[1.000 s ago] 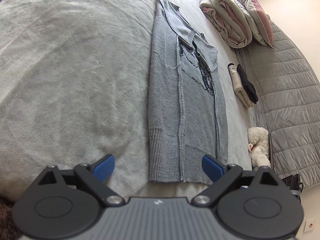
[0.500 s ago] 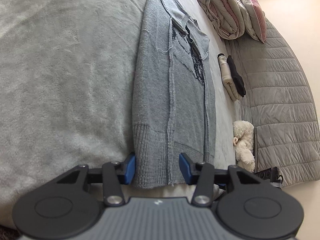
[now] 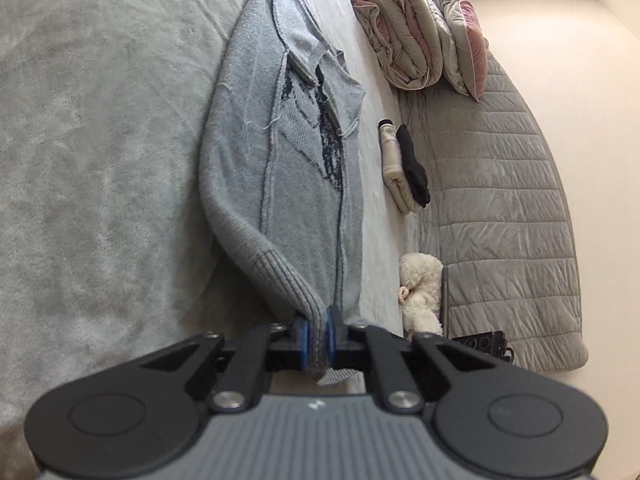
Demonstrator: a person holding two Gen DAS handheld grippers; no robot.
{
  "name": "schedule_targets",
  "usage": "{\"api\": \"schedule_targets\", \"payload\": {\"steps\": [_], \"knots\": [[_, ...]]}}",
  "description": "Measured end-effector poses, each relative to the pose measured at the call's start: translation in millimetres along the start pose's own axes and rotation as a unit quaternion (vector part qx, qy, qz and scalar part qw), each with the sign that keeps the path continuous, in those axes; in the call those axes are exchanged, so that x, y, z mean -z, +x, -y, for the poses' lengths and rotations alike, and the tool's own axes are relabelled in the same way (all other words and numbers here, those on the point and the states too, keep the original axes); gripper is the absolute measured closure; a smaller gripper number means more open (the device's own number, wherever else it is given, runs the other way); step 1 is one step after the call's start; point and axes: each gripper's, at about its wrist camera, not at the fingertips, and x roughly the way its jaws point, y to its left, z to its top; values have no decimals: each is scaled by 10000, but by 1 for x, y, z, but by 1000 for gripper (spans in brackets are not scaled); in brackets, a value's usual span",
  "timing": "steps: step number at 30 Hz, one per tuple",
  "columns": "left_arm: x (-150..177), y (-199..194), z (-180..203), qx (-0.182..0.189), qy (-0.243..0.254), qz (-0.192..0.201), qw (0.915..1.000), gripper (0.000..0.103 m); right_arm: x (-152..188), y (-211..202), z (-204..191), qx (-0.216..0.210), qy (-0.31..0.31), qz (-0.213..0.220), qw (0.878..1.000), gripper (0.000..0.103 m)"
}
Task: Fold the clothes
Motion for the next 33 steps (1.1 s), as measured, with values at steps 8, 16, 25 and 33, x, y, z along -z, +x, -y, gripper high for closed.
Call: {"api": "schedule_targets", "payload": {"steps": [8,16,25,33], "knots": [[-45,8,4,237,-247,571,9978,95,-56,22,-8,-86,-146,338,9993,91],[-91,38,0,-156,162,640,9977,83,-90,42,6,-294,-218,555,9978,85],[-83,16,24,-287,1563,1670,9731,19,-103,31,-4,-410,-1083,1457,9825,34],[-67,39,42,-1880,3082,2108,9084,4,-90,56,-30,875,-3292,1667,9253,27]]}}
